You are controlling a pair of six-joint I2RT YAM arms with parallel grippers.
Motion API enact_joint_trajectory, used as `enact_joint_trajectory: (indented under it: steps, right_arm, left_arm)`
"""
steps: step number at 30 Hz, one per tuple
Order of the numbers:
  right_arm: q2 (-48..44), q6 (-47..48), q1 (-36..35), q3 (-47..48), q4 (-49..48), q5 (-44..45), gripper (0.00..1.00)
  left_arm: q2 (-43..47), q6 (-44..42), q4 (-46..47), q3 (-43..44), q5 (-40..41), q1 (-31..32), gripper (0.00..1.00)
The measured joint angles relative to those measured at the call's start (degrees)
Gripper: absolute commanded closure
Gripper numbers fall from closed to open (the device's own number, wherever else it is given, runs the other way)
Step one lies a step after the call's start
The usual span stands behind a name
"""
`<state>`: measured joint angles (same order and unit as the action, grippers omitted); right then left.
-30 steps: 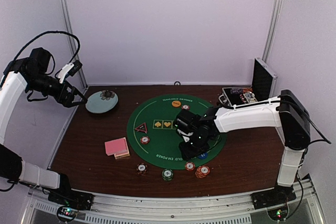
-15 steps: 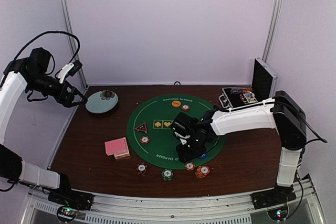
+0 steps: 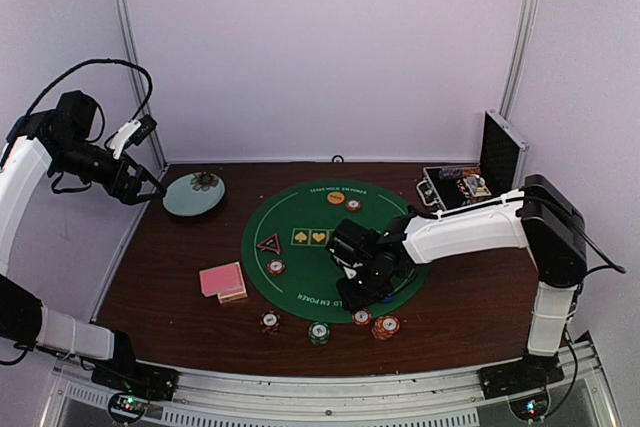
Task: Distribute texas hold em gaming equipment
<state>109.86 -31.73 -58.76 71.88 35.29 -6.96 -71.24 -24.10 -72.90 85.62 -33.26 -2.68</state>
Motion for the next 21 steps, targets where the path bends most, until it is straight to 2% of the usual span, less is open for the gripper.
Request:
enact_joint_trajectory:
  steps: [13, 21]
  right_arm:
    - [-1.66, -2.91, -6.54, -1.68, 0.39, 0.42, 0.62]
    - [-1.97, -2.32, -6.6, 0.07, 6.91, 0.0, 0.59]
  left_arm:
    - [0.11, 0.0, 0.0, 0.0, 0.0, 0.0, 0.02]
    - [0.33, 0.0, 0.0, 0.0, -0.02, 0.0, 0.03]
